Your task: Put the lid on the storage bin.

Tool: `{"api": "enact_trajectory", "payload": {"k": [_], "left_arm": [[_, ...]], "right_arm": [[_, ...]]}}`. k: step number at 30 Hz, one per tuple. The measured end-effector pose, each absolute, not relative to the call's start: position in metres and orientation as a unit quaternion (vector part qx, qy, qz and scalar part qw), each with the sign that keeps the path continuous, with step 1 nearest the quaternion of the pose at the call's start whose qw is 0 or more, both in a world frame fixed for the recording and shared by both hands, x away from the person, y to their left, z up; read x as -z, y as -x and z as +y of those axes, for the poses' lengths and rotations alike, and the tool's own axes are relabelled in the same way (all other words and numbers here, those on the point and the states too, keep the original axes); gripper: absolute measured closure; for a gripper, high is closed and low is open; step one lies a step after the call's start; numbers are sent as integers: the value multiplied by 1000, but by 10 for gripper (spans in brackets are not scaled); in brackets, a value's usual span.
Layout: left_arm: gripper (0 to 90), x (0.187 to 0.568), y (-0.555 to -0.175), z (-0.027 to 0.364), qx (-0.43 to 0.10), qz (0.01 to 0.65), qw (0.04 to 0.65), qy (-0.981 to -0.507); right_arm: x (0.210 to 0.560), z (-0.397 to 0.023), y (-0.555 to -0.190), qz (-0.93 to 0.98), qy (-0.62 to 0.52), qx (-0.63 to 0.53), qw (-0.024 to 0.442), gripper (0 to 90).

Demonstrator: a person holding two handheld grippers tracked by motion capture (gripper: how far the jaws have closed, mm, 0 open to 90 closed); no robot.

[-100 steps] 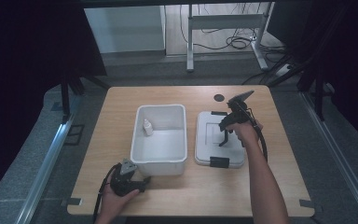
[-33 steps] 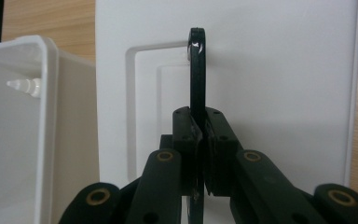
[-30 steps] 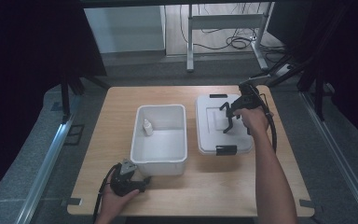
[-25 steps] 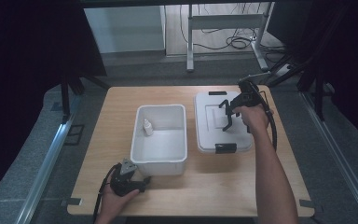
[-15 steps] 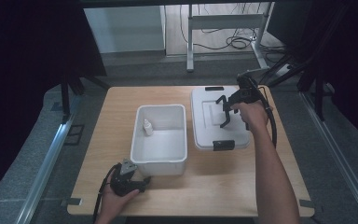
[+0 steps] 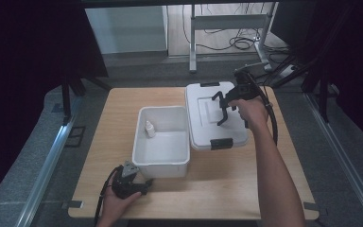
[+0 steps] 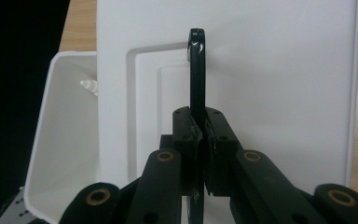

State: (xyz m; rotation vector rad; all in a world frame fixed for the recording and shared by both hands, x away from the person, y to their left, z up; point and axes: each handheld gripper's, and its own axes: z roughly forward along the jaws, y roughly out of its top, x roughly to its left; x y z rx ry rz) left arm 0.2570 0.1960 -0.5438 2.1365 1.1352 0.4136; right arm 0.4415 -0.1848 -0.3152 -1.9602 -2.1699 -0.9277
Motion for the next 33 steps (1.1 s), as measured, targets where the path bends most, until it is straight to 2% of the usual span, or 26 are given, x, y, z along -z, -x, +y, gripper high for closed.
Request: {"api": "enact_trajectory", "payload": {"k": [11, 21, 33], "left_arm": [[176, 544, -257, 196, -159, 435, 336, -820], [172, 544, -257, 196, -158, 434, 337, -820], [172, 544, -257, 196, -158, 432, 337, -821]], "right_arm": [[288, -176, -438, -711, 626, 319, 28, 853], [287, -170, -435, -711, 621, 329, 32, 853], [289, -143, -427, -709, 623, 328, 41, 853]]}}
